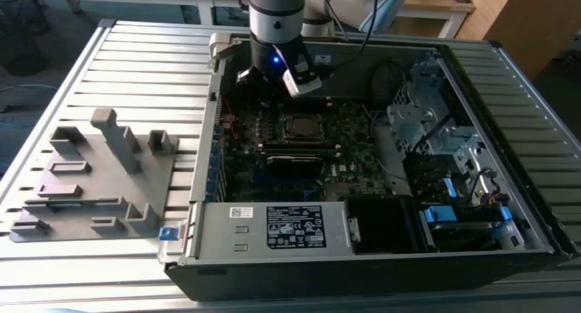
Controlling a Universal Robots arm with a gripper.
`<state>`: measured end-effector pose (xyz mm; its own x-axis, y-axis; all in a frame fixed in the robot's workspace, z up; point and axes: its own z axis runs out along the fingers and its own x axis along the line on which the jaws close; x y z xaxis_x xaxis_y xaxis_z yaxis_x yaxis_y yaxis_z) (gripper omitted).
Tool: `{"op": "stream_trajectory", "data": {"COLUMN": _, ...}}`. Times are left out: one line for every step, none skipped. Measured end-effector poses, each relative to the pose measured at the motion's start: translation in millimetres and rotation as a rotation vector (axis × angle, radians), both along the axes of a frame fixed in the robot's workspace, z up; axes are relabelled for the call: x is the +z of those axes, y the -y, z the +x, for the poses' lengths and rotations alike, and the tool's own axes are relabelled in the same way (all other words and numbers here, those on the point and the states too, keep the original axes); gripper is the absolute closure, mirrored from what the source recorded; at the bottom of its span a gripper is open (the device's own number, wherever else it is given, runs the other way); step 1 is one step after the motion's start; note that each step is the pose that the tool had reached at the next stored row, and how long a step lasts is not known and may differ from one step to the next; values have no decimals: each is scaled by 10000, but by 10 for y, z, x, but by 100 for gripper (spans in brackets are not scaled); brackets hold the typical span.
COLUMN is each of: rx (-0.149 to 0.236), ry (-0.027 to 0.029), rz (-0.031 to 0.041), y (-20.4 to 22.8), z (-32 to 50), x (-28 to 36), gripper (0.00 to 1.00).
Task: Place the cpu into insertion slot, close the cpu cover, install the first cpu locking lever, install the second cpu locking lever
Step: 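Install the first cpu locking lever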
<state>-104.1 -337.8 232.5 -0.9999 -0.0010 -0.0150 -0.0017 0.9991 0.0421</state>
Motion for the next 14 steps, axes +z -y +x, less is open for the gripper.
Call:
{"op": "stream_trajectory", "data": {"rx": -1, "ry": 1, "rz": 0, "y": 0, "z": 0, "x": 7, "gripper": 89}}
{"op": "stream_trajectory", "data": {"rx": -1, "ry": 1, "rz": 1, "y": 0, "z": 0, "x": 17, "gripper": 89}}
{"op": "stream_trajectory", "data": {"rx": -1, "ry": 2, "rz": 1, "y": 0, "z": 0, "x": 30, "gripper": 89}}
{"op": "stream_trajectory", "data": {"rx": -1, "ry": 2, "rz": 2, "y": -1, "z": 0, "x": 40, "gripper": 89}}
{"op": "stream_trajectory", "data": {"rx": -2, "ry": 2, "rz": 1, "y": -1, "z": 0, "x": 48, "gripper": 89}}
{"op": "stream_trajectory", "data": {"rx": -1, "ry": 4, "rz": 3, "y": -1, "z": 0, "x": 52, "gripper": 89}}
{"op": "stream_trajectory", "data": {"rx": -1, "ry": 8, "rz": 4, "y": -1, "z": -1, "x": 51, "gripper": 89}}
{"op": "stream_trajectory", "data": {"rx": -2, "ry": 8, "rz": 5, "y": 0, "z": -2, "x": 51, "gripper": 89}}
{"op": "stream_trajectory", "data": {"rx": -1, "ry": 7, "rz": 3, "y": 1, "z": -5, "x": 52, "gripper": 89}}
{"op": "stream_trajectory", "data": {"rx": -2, "ry": 6, "rz": 18, "y": 3, "z": -10, "x": 53, "gripper": 89}}
{"op": "stream_trajectory", "data": {"rx": -2, "ry": 6, "rz": 86, "y": 5, "z": -16, "x": 53, "gripper": 89}}
{"op": "stream_trajectory", "data": {"rx": -1, "ry": 6, "rz": 207, "y": 9, "z": -22, "x": 52, "gripper": 89}}
{"op": "stream_trajectory", "data": {"rx": -2, "ry": 6, "rz": 344, "y": 13, "z": -27, "x": 52, "gripper": 89}}
{"op": "stream_trajectory", "data": {"rx": -2, "ry": 6, "rz": 485, "y": 17, "z": -32, "x": 52, "gripper": 89}}
